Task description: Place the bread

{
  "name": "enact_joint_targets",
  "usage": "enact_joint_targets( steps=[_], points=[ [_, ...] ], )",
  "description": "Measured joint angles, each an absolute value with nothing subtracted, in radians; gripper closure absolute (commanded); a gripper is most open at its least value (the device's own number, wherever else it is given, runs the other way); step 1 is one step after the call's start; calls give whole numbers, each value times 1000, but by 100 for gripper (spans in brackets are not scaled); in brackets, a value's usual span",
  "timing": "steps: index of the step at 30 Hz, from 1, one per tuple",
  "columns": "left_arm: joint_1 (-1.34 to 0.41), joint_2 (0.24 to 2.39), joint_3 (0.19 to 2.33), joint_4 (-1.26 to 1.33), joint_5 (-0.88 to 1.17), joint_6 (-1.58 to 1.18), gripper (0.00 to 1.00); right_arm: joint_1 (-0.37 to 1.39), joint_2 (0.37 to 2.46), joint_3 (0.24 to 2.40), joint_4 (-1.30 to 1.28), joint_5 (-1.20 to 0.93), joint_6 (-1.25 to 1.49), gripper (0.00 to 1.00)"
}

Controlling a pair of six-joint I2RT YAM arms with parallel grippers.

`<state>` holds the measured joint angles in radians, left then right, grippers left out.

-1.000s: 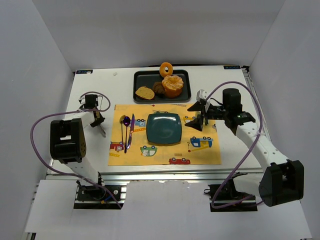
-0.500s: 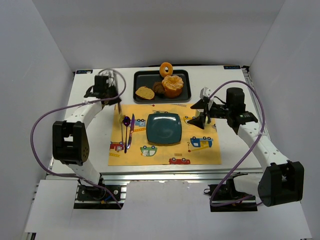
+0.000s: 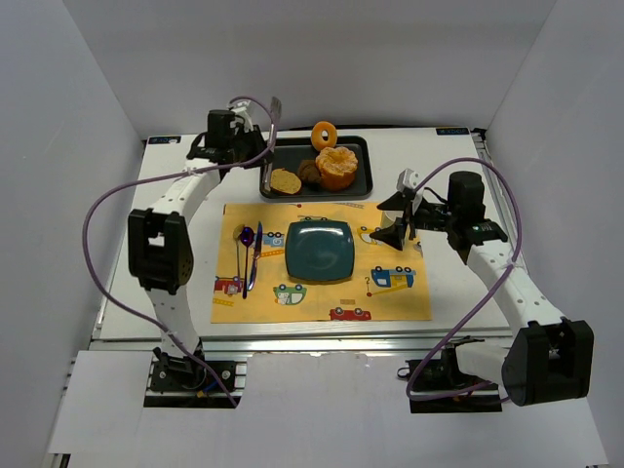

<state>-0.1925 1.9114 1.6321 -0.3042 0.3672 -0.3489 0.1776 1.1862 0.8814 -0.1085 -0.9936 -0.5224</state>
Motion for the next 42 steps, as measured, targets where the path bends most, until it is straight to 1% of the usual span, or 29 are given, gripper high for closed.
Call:
enact_joint_targets(
  steps=[6, 12, 24, 32, 42],
  points=[
    [-233, 2059, 1798, -391, 356, -323, 60, 170, 1185, 879, -102, -999, -522, 19],
    [-253, 2112, 1858, -418, 347, -309, 54, 163, 1184, 871, -102, -999, -522, 19],
    [-271, 2184, 1886, -440, 318, -289, 53, 156, 1184, 869, -102, -1003, -522, 19],
    [-272, 2193, 1900, -404, 288, -313, 48, 150, 1184, 868, -102, -1005, -522, 19],
    [-273, 2251, 1909, -331, 292, -360, 46, 149, 1184, 867, -102, -1006, -519, 19]
  ],
)
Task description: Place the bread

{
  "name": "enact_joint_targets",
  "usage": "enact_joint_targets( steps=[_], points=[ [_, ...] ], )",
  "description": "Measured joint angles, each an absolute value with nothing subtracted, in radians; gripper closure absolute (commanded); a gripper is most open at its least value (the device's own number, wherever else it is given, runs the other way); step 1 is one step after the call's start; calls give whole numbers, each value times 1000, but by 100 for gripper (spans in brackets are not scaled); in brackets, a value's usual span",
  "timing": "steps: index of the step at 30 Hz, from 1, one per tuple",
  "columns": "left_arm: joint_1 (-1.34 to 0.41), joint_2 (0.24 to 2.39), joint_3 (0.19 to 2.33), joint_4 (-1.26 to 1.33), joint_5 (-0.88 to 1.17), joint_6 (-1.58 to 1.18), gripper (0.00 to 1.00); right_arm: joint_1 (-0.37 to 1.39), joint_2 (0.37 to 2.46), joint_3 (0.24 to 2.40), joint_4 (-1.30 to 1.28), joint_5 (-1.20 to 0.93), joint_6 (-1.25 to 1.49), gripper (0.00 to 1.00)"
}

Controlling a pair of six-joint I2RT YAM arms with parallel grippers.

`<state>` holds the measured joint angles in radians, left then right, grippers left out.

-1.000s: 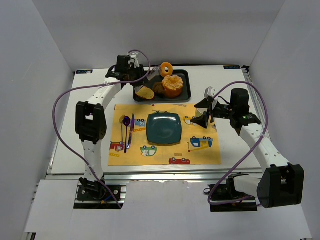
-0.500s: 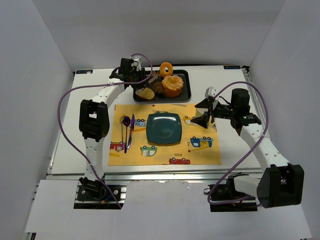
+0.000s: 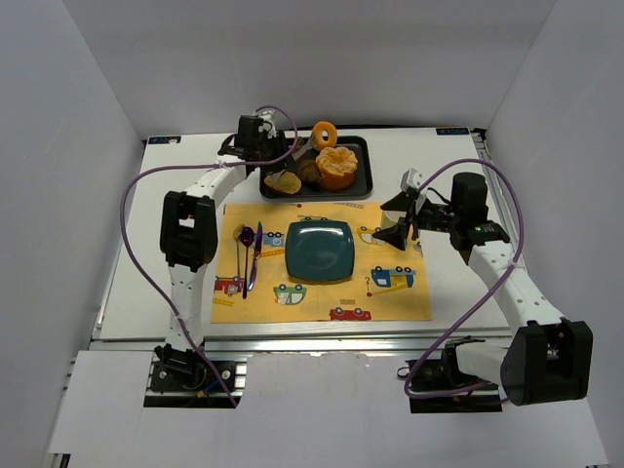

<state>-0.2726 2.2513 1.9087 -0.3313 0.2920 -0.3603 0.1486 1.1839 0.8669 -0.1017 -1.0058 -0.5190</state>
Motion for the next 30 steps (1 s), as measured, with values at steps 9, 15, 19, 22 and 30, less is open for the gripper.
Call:
enact_joint_targets(
  steps=[9, 15, 19, 22, 30],
  points=[
    [-273, 2273, 1909, -311, 299, -390, 45, 141, 1184, 867, -101, -1007, -512, 19],
    [-272, 2273, 1905, -287, 311, -408, 45, 138, 1184, 859, -100, -1010, -511, 19],
    [-272, 2273, 1897, -260, 324, -416, 45, 138, 1187, 855, -99, -1014, -511, 19],
    [-272, 2272, 1874, -244, 332, -423, 45, 138, 1187, 855, -97, -1017, -511, 19],
    [-272, 2272, 1824, -206, 360, -449, 46, 138, 1187, 855, -96, -1018, -507, 19]
  ],
)
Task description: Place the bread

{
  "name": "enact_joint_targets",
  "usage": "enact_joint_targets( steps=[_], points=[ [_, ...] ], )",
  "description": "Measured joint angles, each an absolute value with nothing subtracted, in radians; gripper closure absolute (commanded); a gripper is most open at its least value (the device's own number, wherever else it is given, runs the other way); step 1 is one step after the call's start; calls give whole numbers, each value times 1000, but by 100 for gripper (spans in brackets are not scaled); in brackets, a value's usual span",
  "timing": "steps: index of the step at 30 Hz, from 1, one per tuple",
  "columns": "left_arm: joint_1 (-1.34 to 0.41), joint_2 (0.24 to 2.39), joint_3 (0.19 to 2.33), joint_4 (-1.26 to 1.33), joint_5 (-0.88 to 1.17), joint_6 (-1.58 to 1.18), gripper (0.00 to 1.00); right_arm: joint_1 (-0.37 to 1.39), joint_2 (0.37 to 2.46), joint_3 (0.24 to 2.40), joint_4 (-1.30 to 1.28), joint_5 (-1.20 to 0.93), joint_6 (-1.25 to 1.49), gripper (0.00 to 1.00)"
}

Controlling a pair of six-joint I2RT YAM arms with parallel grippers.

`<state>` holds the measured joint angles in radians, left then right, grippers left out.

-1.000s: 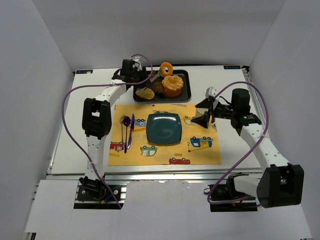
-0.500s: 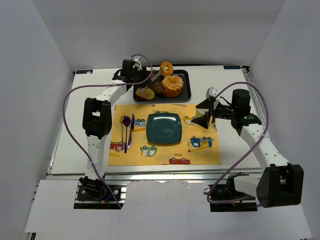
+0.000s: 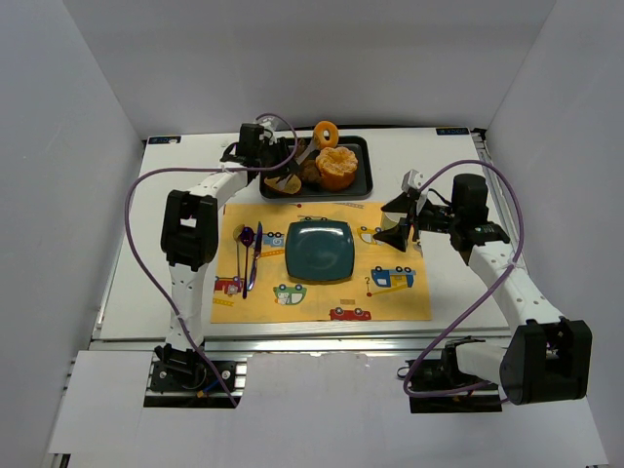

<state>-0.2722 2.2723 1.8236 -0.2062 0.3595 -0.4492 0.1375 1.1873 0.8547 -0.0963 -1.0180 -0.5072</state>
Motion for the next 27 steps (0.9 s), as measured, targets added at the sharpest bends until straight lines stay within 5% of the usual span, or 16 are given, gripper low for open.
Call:
enact_joint_targets(
  steps=[27],
  points=[
    [-255, 2242, 1715, -82, 417, -518, 50, 138, 1187, 854, -94, -1024, -505, 19]
  ],
)
